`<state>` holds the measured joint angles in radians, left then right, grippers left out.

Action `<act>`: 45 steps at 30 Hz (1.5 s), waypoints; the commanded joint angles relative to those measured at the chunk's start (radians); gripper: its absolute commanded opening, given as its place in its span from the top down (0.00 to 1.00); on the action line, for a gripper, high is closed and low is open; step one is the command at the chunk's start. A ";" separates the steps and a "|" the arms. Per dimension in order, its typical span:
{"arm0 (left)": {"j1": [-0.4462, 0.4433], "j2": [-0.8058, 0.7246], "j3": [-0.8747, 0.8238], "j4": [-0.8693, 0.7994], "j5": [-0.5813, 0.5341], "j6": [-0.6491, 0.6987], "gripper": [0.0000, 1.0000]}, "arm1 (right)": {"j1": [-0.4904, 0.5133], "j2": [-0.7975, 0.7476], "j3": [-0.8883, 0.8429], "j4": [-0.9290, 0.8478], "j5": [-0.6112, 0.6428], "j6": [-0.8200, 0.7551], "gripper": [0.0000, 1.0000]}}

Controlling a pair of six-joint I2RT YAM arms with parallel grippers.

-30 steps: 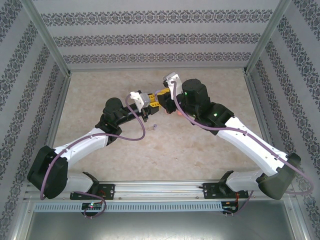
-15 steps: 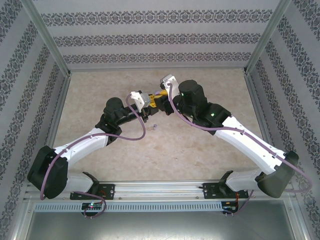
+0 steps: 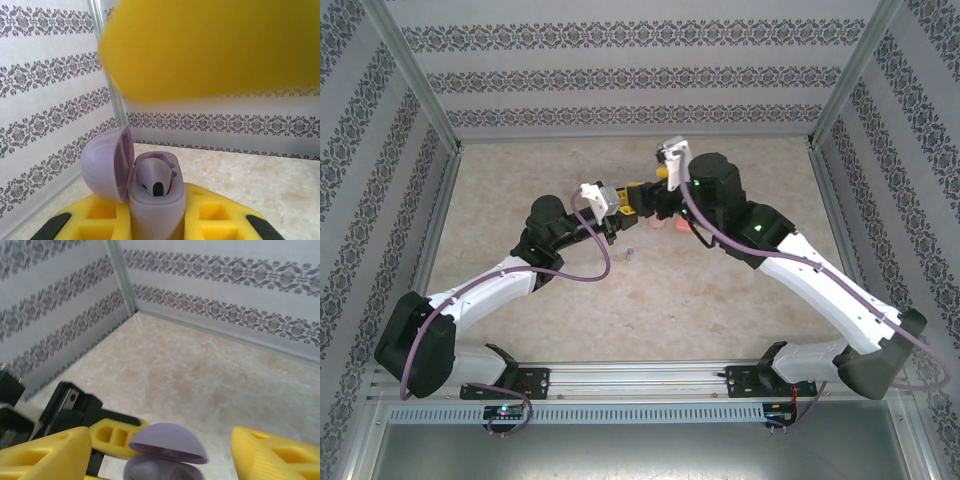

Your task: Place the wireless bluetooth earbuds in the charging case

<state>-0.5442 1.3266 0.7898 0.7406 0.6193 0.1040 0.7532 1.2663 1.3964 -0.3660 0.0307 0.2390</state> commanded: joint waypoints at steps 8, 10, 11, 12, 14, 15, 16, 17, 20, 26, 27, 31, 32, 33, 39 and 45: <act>-0.014 -0.024 0.026 0.062 0.017 -0.007 1.00 | -0.080 -0.161 -0.015 0.015 0.056 0.129 0.23; -0.014 -0.026 0.022 0.067 0.011 -0.009 1.00 | -0.099 -0.173 -0.029 0.004 0.064 0.142 0.23; -0.015 -0.028 0.021 0.068 0.006 -0.009 1.00 | -0.109 -0.179 -0.040 0.002 0.066 0.149 0.23; -0.014 -0.030 0.020 0.071 0.001 -0.009 1.00 | -0.118 -0.184 -0.051 -0.001 0.066 0.158 0.23; -0.014 -0.038 0.016 0.069 -0.007 -0.007 1.00 | -0.140 -0.189 -0.077 -0.010 0.068 0.180 0.23; -0.015 -0.042 0.015 0.067 -0.011 -0.004 1.00 | -0.149 -0.187 -0.086 -0.016 0.069 0.189 0.23; -0.014 -0.046 0.012 0.065 -0.017 -0.002 1.00 | -0.159 -0.185 -0.097 -0.026 0.071 0.199 0.23; -0.015 -0.053 0.010 0.060 -0.023 0.002 1.00 | -0.168 -0.181 -0.108 -0.032 0.073 0.205 0.23; -0.014 -0.067 0.000 0.055 -0.044 0.018 1.00 | -0.186 -0.163 -0.146 -0.043 0.075 0.230 0.22; -0.014 -0.091 -0.021 0.053 -0.088 0.042 1.00 | -0.202 -0.091 -0.207 -0.066 0.079 0.279 0.22; -0.013 -0.094 -0.022 0.054 -0.095 0.045 1.00 | -0.204 -0.076 -0.209 -0.076 0.084 0.285 0.22; -0.011 -0.101 -0.039 0.069 -0.129 0.051 1.00 | -0.206 0.003 -0.222 -0.100 0.088 0.317 0.22; -0.011 -0.104 -0.041 0.072 -0.135 0.051 1.00 | -0.206 0.024 -0.223 -0.104 0.085 0.326 0.23; -0.010 -0.104 -0.045 0.075 -0.141 0.051 1.00 | -0.206 0.042 -0.224 -0.107 0.083 0.336 0.23; -0.001 -0.108 -0.058 0.094 -0.154 0.041 1.00 | -0.194 0.166 -0.222 -0.116 0.060 0.382 0.24; 0.011 -0.111 -0.077 0.128 -0.165 0.021 1.00 | -0.154 0.299 -0.193 -0.131 0.051 0.423 0.25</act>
<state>-0.5411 1.2411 0.7265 0.7765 0.4656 0.1307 0.5743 1.5227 1.1824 -0.4675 0.0887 0.6224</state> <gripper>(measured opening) 0.207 0.753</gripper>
